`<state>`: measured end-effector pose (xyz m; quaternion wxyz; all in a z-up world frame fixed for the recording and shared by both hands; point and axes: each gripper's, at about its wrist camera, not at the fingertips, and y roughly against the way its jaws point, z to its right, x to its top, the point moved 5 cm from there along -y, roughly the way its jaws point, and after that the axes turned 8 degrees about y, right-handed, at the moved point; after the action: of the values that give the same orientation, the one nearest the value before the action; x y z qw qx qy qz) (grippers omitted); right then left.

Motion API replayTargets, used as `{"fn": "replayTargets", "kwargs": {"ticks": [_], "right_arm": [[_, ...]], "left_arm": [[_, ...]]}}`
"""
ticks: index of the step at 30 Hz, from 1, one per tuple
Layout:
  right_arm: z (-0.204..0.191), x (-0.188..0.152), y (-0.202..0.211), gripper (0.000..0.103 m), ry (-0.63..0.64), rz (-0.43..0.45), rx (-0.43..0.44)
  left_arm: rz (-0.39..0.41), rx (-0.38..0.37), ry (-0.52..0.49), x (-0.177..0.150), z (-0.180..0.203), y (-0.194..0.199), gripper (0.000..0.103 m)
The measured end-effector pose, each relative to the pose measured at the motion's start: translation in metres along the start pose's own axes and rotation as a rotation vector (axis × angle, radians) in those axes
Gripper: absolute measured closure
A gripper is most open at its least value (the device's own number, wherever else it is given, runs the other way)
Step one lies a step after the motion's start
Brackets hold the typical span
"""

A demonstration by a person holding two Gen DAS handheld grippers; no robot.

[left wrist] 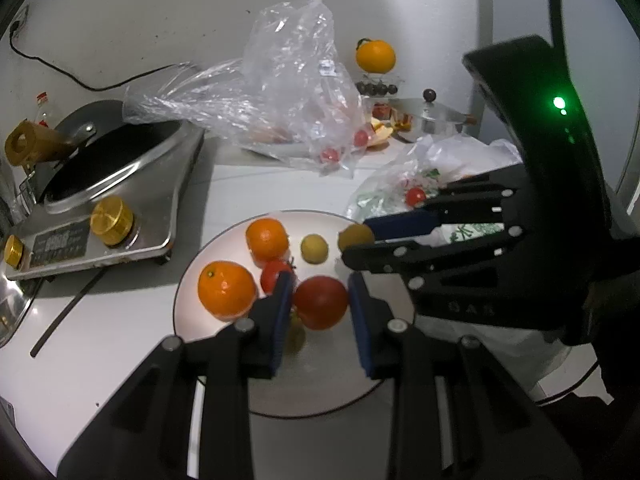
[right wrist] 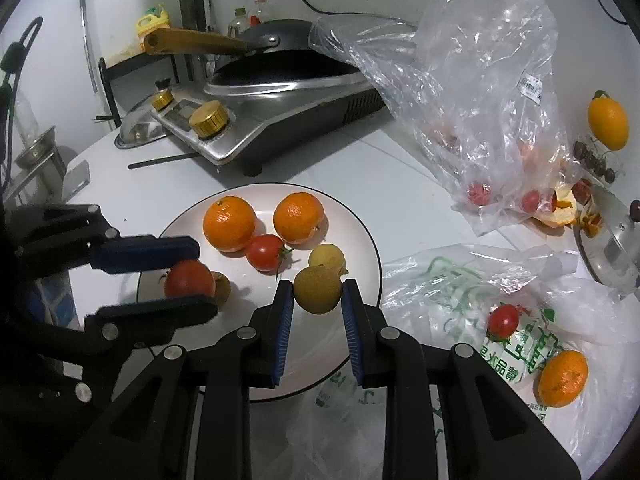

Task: Organize fruits
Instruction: 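Carry both held fruits over the white plate with both tools, then lower the red tomato onto the plate and open the left tool while right tool lowers yellow fruit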

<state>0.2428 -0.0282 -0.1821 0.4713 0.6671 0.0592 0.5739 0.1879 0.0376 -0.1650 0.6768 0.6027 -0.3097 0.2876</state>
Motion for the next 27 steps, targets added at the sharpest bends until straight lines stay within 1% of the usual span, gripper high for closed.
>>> {"fn": "replayTargets", "kwargs": {"ticks": [7, 15, 21, 27], "right_arm": [[0.009, -0.004, 0.000, 0.076, -0.006, -0.002, -0.016], [0.019, -0.007, 0.005, 0.076, -0.012, 0.016, -0.027], [0.022, -0.007, 0.003, 0.076, -0.008, 0.013, -0.033], [0.022, -0.008, 0.001, 0.076, -0.009, 0.013, -0.029]], "left_arm": [[-0.019, 0.006, -0.034, 0.005, 0.002, -0.019, 0.074], [-0.059, 0.037, -0.074, 0.001, 0.006, -0.042, 0.074], [-0.088, 0.069, -0.101, -0.006, 0.008, -0.053, 0.074], [-0.093, 0.084, -0.112, -0.010, 0.008, -0.058, 0.074]]}}
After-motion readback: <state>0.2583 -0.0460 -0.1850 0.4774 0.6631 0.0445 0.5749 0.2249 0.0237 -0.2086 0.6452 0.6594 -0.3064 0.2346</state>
